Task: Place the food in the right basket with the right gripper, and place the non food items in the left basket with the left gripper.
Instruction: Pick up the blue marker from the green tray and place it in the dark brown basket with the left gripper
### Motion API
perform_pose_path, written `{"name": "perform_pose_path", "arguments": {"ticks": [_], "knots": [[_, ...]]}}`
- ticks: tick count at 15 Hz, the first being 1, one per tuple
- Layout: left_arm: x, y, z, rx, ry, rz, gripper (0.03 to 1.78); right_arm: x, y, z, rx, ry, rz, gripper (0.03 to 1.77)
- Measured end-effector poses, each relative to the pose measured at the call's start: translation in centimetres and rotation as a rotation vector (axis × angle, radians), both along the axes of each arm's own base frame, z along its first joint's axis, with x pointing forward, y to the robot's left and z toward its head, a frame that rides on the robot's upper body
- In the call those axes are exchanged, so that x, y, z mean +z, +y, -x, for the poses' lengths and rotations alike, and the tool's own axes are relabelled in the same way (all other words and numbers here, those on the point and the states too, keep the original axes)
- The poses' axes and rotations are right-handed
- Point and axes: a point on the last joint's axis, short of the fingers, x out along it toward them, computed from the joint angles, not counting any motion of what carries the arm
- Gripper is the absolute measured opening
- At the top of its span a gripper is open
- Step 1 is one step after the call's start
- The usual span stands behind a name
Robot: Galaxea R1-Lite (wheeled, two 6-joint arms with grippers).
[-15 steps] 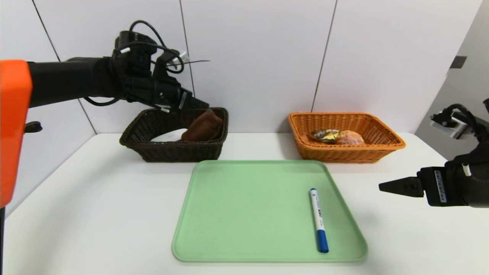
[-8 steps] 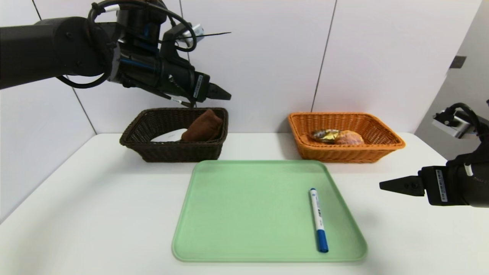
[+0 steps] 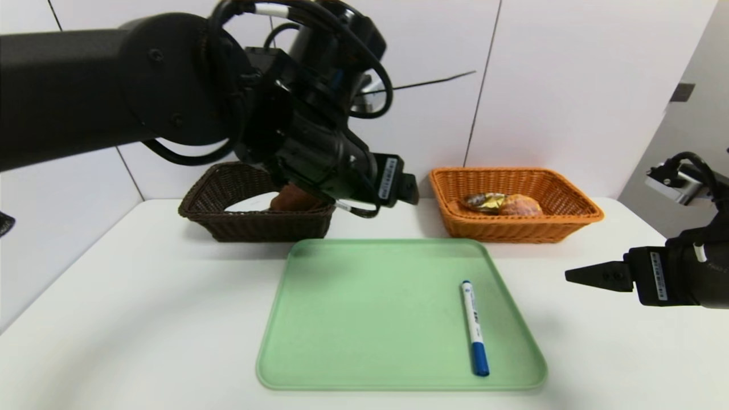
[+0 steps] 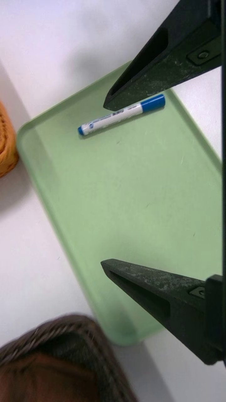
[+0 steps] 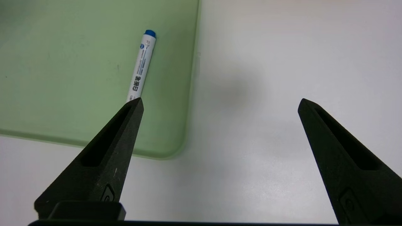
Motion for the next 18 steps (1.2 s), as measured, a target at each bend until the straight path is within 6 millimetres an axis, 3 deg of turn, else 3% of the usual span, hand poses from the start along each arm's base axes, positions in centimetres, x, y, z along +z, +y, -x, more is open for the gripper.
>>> {"name": "perform_pose_path", "arguments": {"ticks": [4,8,18], "knots": [[-2.9,-4.8,2.7,-0.013,0.076,-0.037,1.68,0.0,0.0,-0.1,-0.003,-0.011,-0.005,1.69],[-6.1,-8.2,3.7,-0.038,0.126,-0.078,1.69,0.0,0.0,-0.2,-0.003,-0.013,-0.006,1.69],[-12.3,-13.0,3.8,-0.027,0.125,-0.131,1.69,-0.4,0.1,-0.4,-0.005,0.001,-0.005,1.69]]}}
